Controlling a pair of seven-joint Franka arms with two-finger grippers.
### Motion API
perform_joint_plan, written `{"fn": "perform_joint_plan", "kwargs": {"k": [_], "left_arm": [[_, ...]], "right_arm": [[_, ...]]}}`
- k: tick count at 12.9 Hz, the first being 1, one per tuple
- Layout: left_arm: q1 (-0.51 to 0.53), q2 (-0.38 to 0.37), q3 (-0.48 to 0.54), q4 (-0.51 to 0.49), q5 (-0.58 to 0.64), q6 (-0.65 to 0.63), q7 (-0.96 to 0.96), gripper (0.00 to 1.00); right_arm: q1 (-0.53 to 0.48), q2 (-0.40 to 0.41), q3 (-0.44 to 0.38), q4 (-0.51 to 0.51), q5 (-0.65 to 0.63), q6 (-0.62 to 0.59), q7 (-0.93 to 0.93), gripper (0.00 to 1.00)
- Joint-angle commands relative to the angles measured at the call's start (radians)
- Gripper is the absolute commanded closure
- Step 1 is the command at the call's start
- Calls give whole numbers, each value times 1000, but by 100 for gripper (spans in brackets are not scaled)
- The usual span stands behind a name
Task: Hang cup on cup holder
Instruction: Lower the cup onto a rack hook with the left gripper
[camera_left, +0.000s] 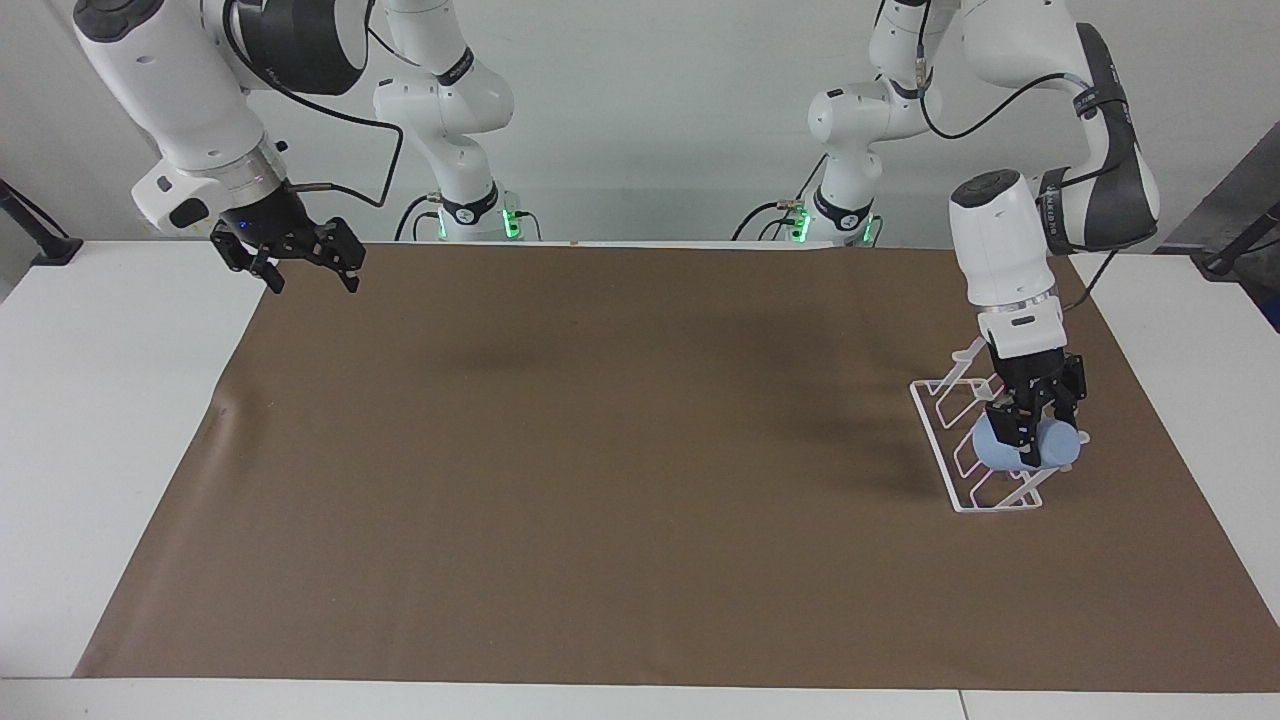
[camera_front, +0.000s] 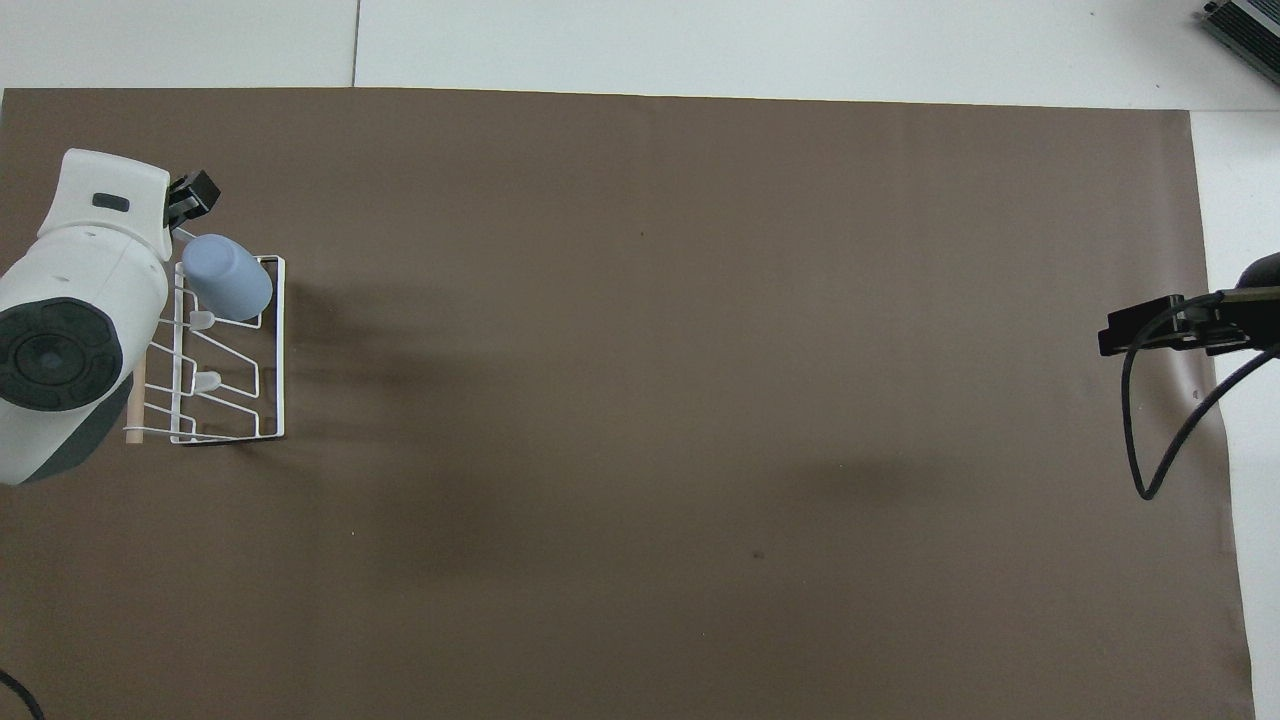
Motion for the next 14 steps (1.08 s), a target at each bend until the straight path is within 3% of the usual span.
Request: {"fn": "perform_joint_plan", "kwargs": {"k": [1,6,10,14], "left_arm": [[11,-31,-9,-29,27,16,-6,0],[8,-19,-15,-11,-11,11,9,0],[-13,-6,-18,5,-204,-4,20,0],[-84,-6,-19,73,-319,-148,32,0]], "right_arm": [[-3,-33,2,-42,5,27,-18,0],[-3,-33,2,-42,5,27,-18,0],[-5,-33,1,-42,3,27,-16,0],[-5,-33,1,-42,2,29,-16,0]]}}
